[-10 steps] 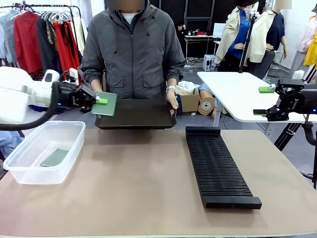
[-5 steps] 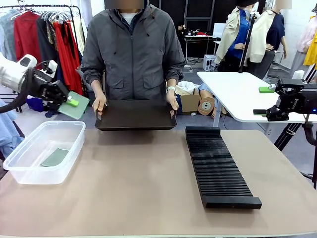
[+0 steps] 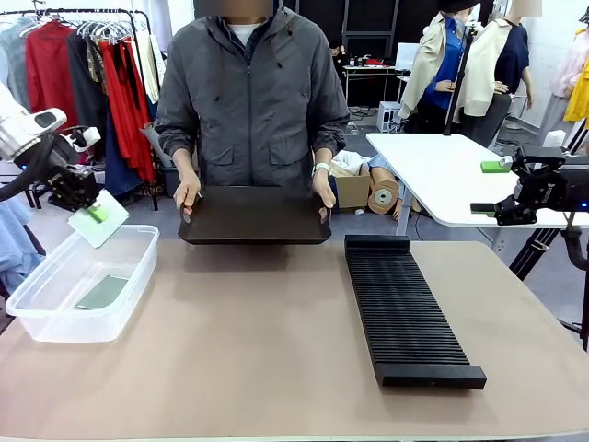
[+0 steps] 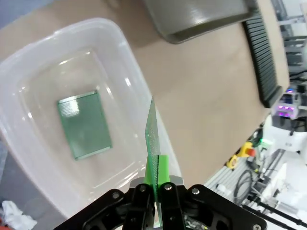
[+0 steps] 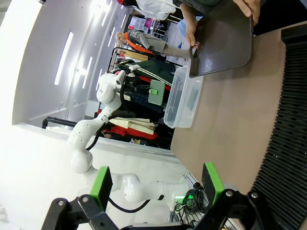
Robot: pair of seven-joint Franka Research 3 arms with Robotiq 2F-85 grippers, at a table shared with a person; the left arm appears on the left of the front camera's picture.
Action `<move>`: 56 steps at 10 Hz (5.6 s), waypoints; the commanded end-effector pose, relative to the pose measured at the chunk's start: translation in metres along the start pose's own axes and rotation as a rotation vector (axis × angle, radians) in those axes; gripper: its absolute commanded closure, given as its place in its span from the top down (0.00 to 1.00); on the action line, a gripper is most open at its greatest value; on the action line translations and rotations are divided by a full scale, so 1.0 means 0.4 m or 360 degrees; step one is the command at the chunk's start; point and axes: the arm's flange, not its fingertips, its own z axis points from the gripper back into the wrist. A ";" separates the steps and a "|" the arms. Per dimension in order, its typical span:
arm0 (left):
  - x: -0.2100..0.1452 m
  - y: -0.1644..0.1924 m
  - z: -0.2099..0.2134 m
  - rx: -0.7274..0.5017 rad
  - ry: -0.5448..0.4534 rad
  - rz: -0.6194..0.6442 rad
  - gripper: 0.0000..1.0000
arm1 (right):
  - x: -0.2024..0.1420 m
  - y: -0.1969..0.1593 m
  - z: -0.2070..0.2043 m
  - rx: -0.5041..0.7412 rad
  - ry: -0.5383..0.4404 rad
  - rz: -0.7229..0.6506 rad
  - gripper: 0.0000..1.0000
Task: Sort PCBs into racks and boxes based on the side picked up.
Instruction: If the short side of the Blank PCB is picked up, insert it into the PCB Rack ; if the long side is picked up, place it in the Organizing box.
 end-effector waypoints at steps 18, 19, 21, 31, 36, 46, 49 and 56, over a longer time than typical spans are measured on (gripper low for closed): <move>-0.012 0.192 -0.293 0.0112 -0.0025 0.0243 0.00 | 0.002 0.007 0.004 -0.0004 0.0019 -0.0002 1.00; -0.010 0.198 -0.310 0.0110 -0.0002 0.0253 0.00 | 0.002 0.007 0.004 -0.0004 0.0019 -0.0002 1.00; -0.007 0.195 -0.306 0.0141 0.0003 0.0242 0.03 | 0.002 0.007 0.004 -0.0004 0.0019 -0.0002 1.00; 0.018 0.092 -0.171 0.0357 -0.0064 0.0153 1.00 | 0.002 0.007 0.004 -0.0004 0.0019 -0.0002 1.00; 0.019 0.096 -0.176 0.0348 -0.0047 0.0169 1.00 | 0.002 0.007 0.004 -0.0004 0.0019 -0.0002 1.00; -0.008 0.070 -0.032 -0.0501 -0.0358 0.0432 1.00 | 0.002 0.007 0.004 -0.0004 0.0019 -0.0002 1.00; -0.036 0.087 -0.002 -0.0857 -0.0465 0.0458 1.00 | 0.002 0.007 0.004 -0.0004 0.0019 -0.0002 1.00; -0.031 0.087 -0.007 -0.1239 -0.0529 0.0429 1.00 | 0.002 0.007 0.004 -0.0004 0.0019 -0.0002 1.00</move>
